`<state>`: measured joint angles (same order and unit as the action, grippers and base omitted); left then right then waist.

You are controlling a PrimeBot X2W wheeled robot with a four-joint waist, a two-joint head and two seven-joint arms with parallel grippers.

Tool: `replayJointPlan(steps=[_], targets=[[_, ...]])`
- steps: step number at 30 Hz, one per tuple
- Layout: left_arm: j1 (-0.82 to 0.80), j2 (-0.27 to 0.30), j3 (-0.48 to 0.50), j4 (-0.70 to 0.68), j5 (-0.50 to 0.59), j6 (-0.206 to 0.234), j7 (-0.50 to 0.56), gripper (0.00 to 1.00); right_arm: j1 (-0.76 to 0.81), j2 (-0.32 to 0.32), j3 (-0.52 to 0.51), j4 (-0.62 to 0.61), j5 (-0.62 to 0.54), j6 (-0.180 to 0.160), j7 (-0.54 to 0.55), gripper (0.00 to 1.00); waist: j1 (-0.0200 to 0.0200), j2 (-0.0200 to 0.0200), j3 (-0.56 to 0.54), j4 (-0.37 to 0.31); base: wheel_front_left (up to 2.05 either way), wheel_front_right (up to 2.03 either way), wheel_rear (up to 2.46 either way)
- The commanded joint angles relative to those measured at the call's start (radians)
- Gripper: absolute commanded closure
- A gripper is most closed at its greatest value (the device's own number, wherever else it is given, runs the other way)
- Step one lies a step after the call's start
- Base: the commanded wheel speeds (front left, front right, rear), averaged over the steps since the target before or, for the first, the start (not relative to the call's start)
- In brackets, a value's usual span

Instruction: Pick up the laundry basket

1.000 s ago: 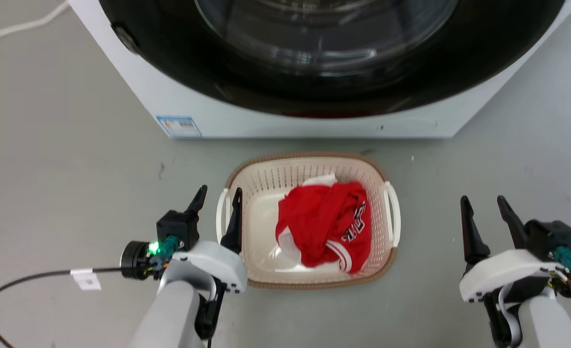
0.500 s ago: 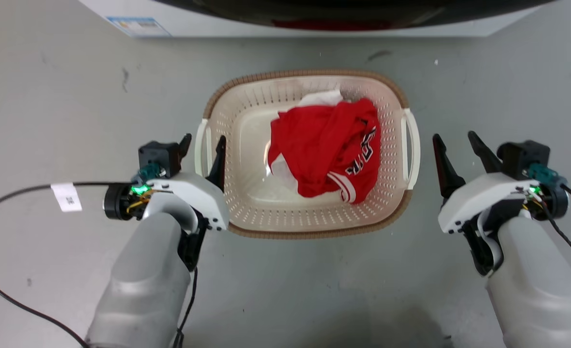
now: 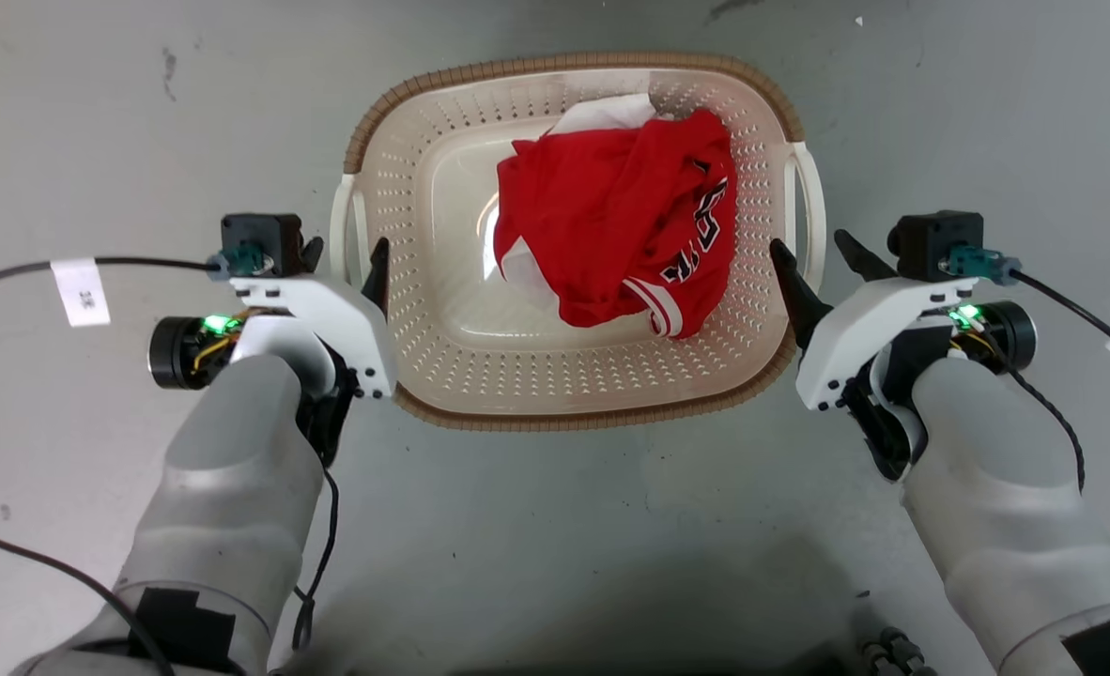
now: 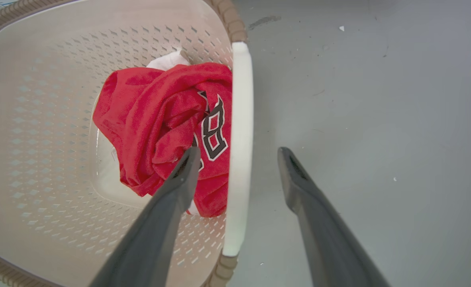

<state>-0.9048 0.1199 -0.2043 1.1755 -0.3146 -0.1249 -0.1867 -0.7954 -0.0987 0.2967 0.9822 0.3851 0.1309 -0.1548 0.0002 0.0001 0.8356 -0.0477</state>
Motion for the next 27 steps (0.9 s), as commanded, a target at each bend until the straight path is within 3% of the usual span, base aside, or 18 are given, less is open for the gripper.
replayJointPlan(steps=[1, 10, 12, 13, 21, 27], targets=[[-0.028, 0.007, -0.004, 0.018, -0.007, -0.004, 0.011, 0.0, -0.034, 0.004, 0.019, 0.022, 0.021, 0.0, 0.008, 0.0, -0.0002, -0.0001, 0.018, -0.006, 0.0, 0.0, 0.0], [-0.119, 0.006, -0.025, 0.064, -0.058, -0.006, 0.107, 0.0, -0.134, 0.0, 0.12, 0.115, 0.123, 0.0, 0.092, 0.0, -0.0002, -0.0001, 0.064, -0.007, 0.0, 0.0, 0.0], [-0.131, 0.006, -0.041, 0.058, -0.072, -0.006, 0.123, 0.96, -0.147, 0.0, 0.138, 0.134, 0.149, 0.0, 0.124, 0.67, -0.0002, -0.0001, 0.068, -0.007, 0.0, 0.0, 0.0], [-0.134, 0.005, -0.049, 0.054, -0.081, -0.006, 0.13, 1.0, -0.153, -0.002, 0.149, 0.138, 0.158, 0.0, 0.134, 1.0, -0.0002, -0.0001, 0.069, -0.006, 0.0, 0.0, 0.0], [-0.118, 0.009, -0.113, 0.036, -0.141, -0.006, 0.143, 1.0, -0.163, -0.008, 0.215, 0.152, 0.225, 0.0, 0.147, 1.0, -0.0002, -0.0001, 0.053, -0.005, 0.0, 0.0, 0.0], [-0.082, -0.001, -0.16, 0.04, -0.197, -0.006, 0.185, 1.0, -0.137, -0.012, 0.261, 0.155, 0.284, 0.001, 0.17, 1.0, -0.0002, -0.0001, -0.017, -0.006, 0.0, 0.0, 0.0]])
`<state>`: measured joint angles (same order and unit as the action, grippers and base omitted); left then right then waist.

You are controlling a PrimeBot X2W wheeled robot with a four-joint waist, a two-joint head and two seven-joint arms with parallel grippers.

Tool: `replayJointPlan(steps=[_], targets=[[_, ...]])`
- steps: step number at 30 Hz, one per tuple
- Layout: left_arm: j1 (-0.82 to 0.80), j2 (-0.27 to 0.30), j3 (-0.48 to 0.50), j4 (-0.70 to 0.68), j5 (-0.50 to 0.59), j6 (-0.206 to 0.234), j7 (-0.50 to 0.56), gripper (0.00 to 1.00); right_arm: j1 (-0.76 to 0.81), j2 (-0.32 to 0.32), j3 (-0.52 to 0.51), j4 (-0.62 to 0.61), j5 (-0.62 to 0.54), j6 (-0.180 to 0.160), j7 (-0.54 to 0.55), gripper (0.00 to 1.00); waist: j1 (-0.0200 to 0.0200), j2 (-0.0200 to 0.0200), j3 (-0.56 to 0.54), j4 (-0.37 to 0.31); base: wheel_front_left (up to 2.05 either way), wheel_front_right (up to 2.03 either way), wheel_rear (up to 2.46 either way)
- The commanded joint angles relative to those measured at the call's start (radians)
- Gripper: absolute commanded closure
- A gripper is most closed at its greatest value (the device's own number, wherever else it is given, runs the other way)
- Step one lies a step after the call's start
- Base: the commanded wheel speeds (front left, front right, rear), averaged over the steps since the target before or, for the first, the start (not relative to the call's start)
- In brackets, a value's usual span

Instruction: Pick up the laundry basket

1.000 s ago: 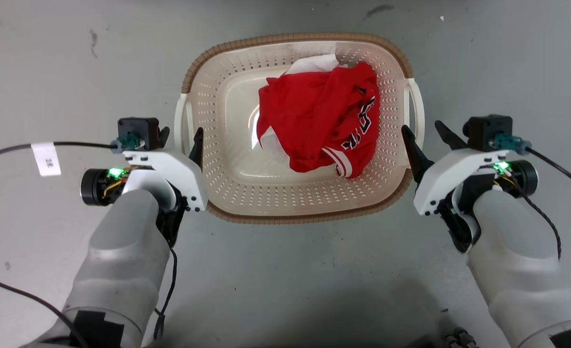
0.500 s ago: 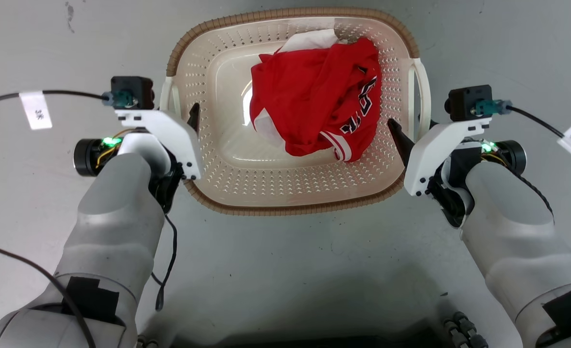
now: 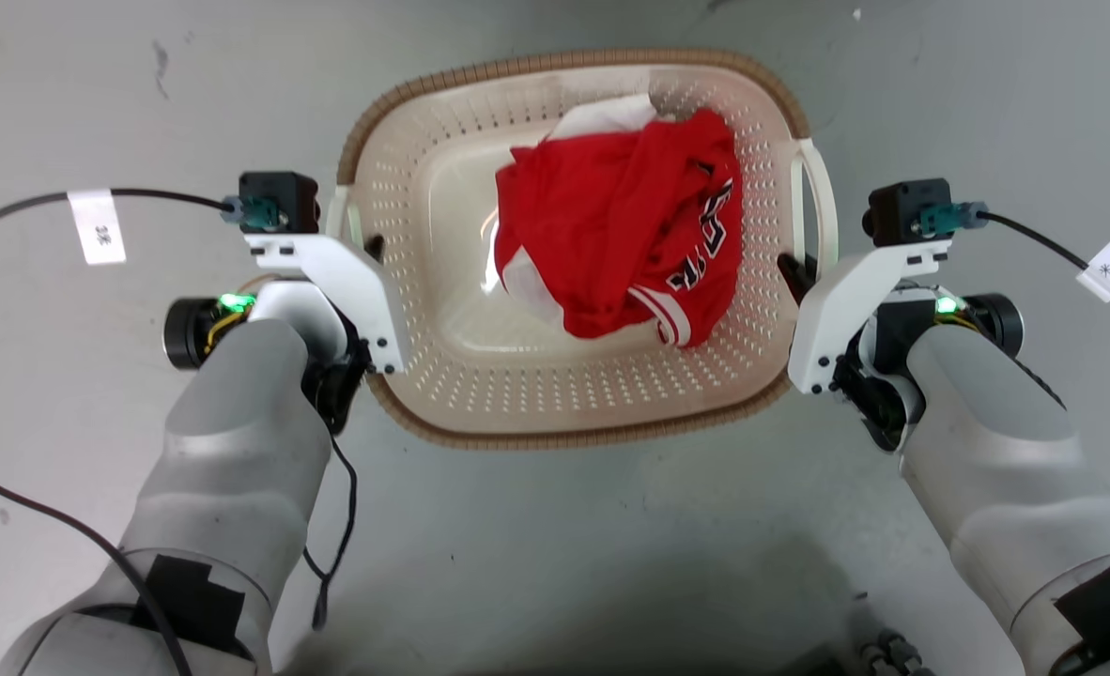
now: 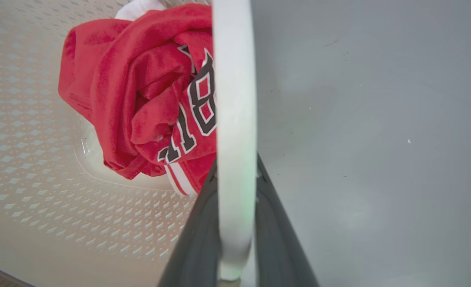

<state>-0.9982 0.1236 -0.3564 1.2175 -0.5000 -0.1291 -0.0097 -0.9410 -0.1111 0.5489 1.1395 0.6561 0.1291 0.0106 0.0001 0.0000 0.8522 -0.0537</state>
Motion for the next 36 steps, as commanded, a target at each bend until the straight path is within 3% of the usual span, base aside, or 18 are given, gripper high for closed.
replayJointPlan(steps=[1, 8, 17, 30, 36], targets=[[0.019, -0.007, -0.014, -0.001, -0.023, -0.002, 0.017, 1.0, 0.014, 0.0, 0.017, -0.002, 0.021, 0.003, 0.011, 1.0, -0.0001, 0.0, -0.052, 0.0, 0.0, 0.0, 0.0], [0.085, -0.003, -0.054, 0.001, -0.093, -0.002, 0.089, 1.0, 0.063, 0.012, 0.072, 0.001, 0.088, 0.003, 0.099, 1.0, -0.0001, 0.0, -0.198, -0.014, 0.0, 0.0, 0.0], [0.161, 0.015, -0.107, -0.02, -0.218, -0.002, 0.238, 1.0, 0.125, -0.012, 0.134, -0.008, 0.222, 0.004, 0.328, 1.0, -0.0001, 0.0, -0.435, -0.018, 0.0, 0.0, 0.0], [0.222, 0.021, -0.152, -0.022, -0.34, -0.002, 0.454, 1.0, 0.15, -0.019, 0.138, 0.054, 0.339, 0.004, 0.577, 1.0, -0.0001, 0.0, -0.655, -0.009, 0.0, 0.0, 0.0], [0.258, 0.021, -0.167, -0.015, -0.382, -0.003, 0.522, 1.0, 0.155, -0.005, 0.128, 0.09, 0.368, 0.004, 0.645, 1.0, -0.0001, 0.0, -0.749, -0.009, 0.0, 0.0, 0.0]])
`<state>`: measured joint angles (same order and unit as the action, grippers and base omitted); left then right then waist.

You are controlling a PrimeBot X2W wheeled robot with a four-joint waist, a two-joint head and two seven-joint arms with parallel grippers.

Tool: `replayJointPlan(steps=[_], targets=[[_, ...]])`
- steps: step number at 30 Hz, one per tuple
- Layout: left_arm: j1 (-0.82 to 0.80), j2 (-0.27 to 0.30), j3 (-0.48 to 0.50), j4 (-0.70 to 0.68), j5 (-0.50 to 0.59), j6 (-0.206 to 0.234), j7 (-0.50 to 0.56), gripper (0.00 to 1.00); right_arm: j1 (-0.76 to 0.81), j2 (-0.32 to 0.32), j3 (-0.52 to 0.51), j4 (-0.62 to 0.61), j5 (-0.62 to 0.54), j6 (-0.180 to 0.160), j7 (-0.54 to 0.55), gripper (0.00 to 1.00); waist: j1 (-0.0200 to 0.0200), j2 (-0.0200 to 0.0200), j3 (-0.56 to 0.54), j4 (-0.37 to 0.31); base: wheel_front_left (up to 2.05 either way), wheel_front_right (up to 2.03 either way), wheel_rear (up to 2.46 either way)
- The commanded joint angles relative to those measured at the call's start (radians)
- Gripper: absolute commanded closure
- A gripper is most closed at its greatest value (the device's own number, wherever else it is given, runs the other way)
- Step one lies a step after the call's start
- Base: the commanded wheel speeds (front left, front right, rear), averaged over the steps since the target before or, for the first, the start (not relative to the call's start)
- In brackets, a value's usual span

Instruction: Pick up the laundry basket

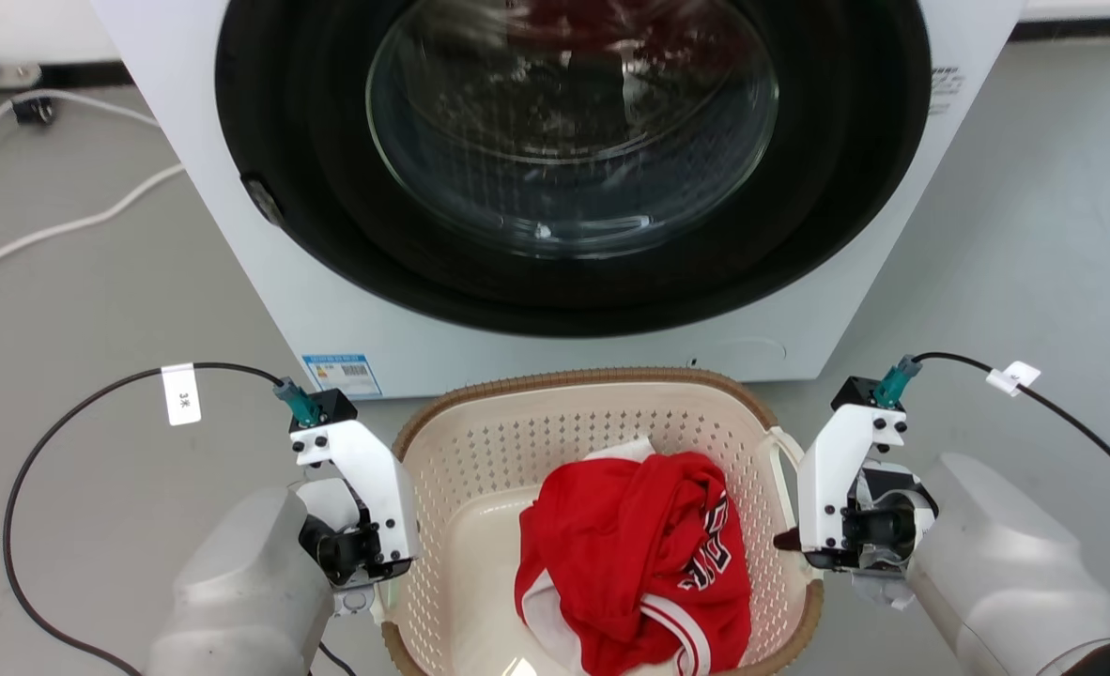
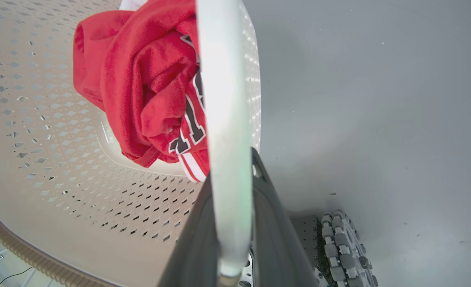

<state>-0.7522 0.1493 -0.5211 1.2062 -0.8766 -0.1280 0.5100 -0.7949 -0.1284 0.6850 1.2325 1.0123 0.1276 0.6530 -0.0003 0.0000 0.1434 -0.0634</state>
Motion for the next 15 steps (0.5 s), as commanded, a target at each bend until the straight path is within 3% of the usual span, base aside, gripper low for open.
replayJointPlan(steps=[1, 15], targets=[[0.015, -0.004, -0.004, -0.004, -0.011, -0.004, 0.008, 1.0, 0.008, 0.013, -0.009, 0.002, 0.015, 0.006, 0.01, 1.0, 0.0003, 0.0, -0.053, 0.001, 0.0, 0.0, 0.0], [0.076, -0.013, -0.03, -0.007, -0.074, -0.005, 0.038, 1.0, 0.057, 0.023, -0.001, 0.044, 0.014, 0.005, 0.056, 1.0, 0.0003, 0.0, -0.124, 0.008, 0.0, 0.0, 0.0]])
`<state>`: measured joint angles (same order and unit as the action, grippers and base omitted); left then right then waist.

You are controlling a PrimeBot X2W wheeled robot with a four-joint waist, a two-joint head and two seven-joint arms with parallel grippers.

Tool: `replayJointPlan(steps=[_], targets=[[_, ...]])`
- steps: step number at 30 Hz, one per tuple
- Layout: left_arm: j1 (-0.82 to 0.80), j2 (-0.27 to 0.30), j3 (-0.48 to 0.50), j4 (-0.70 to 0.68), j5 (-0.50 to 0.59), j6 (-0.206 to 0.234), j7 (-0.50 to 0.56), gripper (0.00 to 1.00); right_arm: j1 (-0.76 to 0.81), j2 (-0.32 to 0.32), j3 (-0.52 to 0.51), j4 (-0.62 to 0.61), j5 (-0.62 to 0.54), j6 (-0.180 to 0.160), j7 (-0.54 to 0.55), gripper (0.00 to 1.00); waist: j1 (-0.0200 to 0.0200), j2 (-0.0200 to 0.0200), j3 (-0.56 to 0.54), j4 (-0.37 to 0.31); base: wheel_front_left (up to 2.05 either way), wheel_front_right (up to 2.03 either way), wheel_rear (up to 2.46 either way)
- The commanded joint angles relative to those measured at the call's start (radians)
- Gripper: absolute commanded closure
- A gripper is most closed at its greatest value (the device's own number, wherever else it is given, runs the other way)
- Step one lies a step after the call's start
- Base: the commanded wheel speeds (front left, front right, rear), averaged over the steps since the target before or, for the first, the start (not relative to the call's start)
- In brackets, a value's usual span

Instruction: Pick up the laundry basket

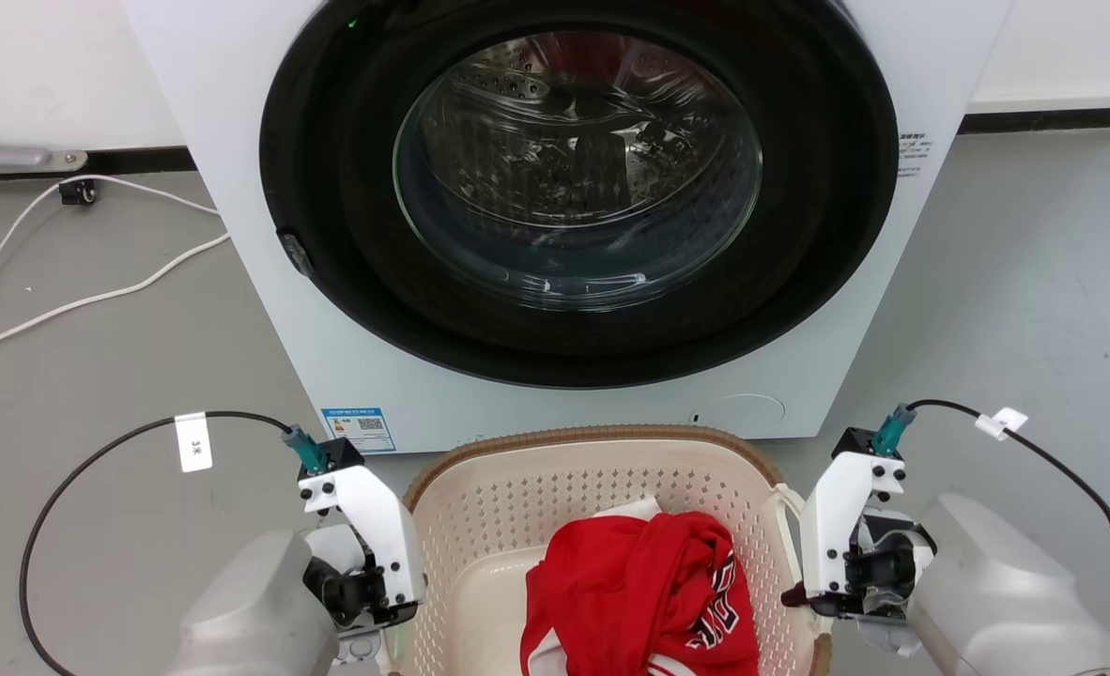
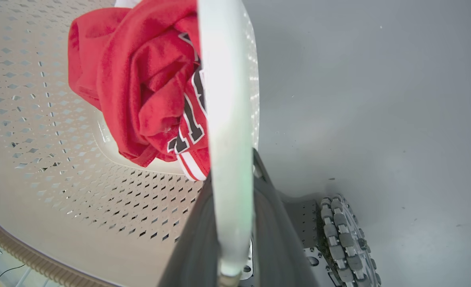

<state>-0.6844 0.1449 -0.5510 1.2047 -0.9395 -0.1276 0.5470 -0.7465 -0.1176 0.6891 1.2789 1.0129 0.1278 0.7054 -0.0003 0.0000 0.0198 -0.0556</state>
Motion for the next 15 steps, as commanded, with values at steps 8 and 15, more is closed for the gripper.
replayJointPlan(steps=[8, 15], targets=[[0.012, -0.007, -0.019, -0.001, -0.024, -0.006, 0.006, 1.0, 0.013, 0.023, -0.011, 0.002, 0.013, 0.005, -0.009, 1.0, 0.0003, 0.0, -0.005, 0.002, 0.0, 0.0, 0.0], [0.003, -0.007, -0.037, -0.01, -0.038, -0.007, -0.008, 1.0, 0.007, 0.029, -0.009, 0.004, 0.01, 0.005, -0.011, 1.0, 0.0003, 0.0, -0.006, 0.006, 0.0, 0.0, 0.0]])
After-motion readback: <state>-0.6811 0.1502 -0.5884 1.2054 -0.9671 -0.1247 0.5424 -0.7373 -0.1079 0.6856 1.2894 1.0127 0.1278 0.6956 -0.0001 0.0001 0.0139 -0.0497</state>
